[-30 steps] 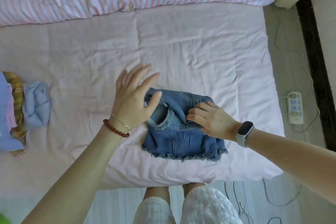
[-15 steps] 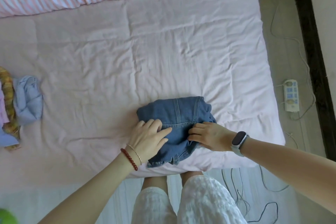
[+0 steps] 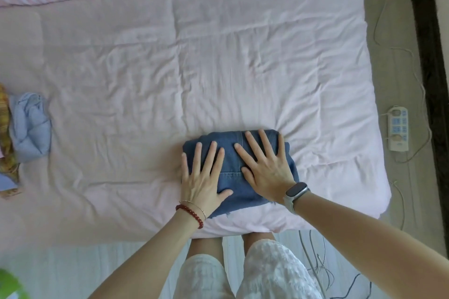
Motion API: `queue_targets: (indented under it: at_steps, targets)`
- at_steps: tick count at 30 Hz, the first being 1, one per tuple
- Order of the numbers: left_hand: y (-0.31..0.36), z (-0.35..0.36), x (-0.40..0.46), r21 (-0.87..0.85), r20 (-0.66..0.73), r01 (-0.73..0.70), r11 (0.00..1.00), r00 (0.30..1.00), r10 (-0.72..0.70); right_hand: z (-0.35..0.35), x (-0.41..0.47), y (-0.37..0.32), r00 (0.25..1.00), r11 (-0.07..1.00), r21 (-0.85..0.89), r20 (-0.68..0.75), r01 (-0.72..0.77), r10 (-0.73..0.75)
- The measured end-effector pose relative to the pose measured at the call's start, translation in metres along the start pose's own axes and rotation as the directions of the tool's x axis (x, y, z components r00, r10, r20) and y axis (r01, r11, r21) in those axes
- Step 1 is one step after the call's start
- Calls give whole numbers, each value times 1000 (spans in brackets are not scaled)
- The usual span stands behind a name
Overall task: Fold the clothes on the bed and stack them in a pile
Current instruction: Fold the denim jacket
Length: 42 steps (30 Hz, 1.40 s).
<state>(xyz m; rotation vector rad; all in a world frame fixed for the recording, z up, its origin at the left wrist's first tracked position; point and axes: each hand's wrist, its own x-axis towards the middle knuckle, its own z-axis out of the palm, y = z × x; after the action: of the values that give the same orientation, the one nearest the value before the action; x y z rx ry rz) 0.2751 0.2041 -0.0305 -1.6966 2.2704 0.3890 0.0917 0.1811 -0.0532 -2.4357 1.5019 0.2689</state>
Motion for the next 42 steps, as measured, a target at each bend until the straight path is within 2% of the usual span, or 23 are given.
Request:
queue_targets:
  at_steps: [4, 8, 12, 14, 16, 17, 18, 19, 20, 21, 22, 23, 24, 26, 29, 31, 37, 42]
  targets:
    - [-12, 28, 10, 16, -6, -39, 999, 999, 39, 28, 0, 3, 1000, 1000, -3, -11, -16, 16]
    - [-27, 49, 20, -15, 9, -119, 993, 993, 119, 43, 2, 26, 993, 991, -62, -23, 116, -118]
    - [-35, 57, 28, -94, -1, -149, 984, 989, 149, 48, 6, 28, 995, 993, -59, 16, 101, -100]
    - [-37, 54, 26, -143, -67, -173, 975, 984, 165, 41, 6, 28, 993, 993, -11, -2, 117, -117]
    - [-34, 50, 22, -278, -169, -152, 948, 980, 108, 32, 2, 33, 990, 991, 42, -64, 125, -122]
    - [-31, 48, 19, -384, -201, -108, 917, 979, 31, 26, -1, 33, 994, 994, 86, -92, 73, -65]
    - [-27, 47, 17, -503, -206, -33, 864, 975, -83, 23, -5, 30, 992, 985, 168, -109, -42, 60]
    - [-23, 46, 14, -634, -154, 81, 769, 961, -228, 22, -10, 27, 965, 932, 293, -89, -212, 247]
    - [-19, 43, 13, -755, -39, 215, 620, 928, -370, 22, -16, 22, 895, 813, 423, -11, -399, 445]
    - [-17, 41, 13, -844, 99, 325, 427, 876, -472, 22, -21, 17, 796, 634, 541, 115, -552, 595]
    - [-18, 40, 14, -885, 217, 391, 254, 827, -518, 21, -24, 11, 706, 455, 625, 228, -635, 671]
    - [-23, 40, 17, -895, 300, 425, 137, 799, -521, 22, -24, 6, 650, 318, 681, 305, -660, 696]
    - [-28, 40, 20, -889, 363, 453, 73, 791, -492, 21, -22, 5, 625, 224, 720, 354, -657, 696]
    - [-37, 41, 25, -866, 469, 499, -25, 794, -386, 22, -18, 11, 632, 107, 788, 397, -607, 666]
    - [-40, 42, 29, -816, 572, 563, -128, 758, -313, 19, -13, 26, 709, 4, 843, 449, -537, 543]
    - [-38, 41, 27, -793, 607, 581, -181, 735, -302, 19, -13, 34, 723, -44, 841, 488, -539, 489]
    - [-45, 20, 16, -848, 520, 435, -302, 791, -321, 0, -14, 29, 730, -22, 854, 458, -520, 507]
    - [-68, -20, -16, -907, 406, 305, -290, 815, -413, -38, -13, -10, 794, 10, 910, 356, -414, 493]
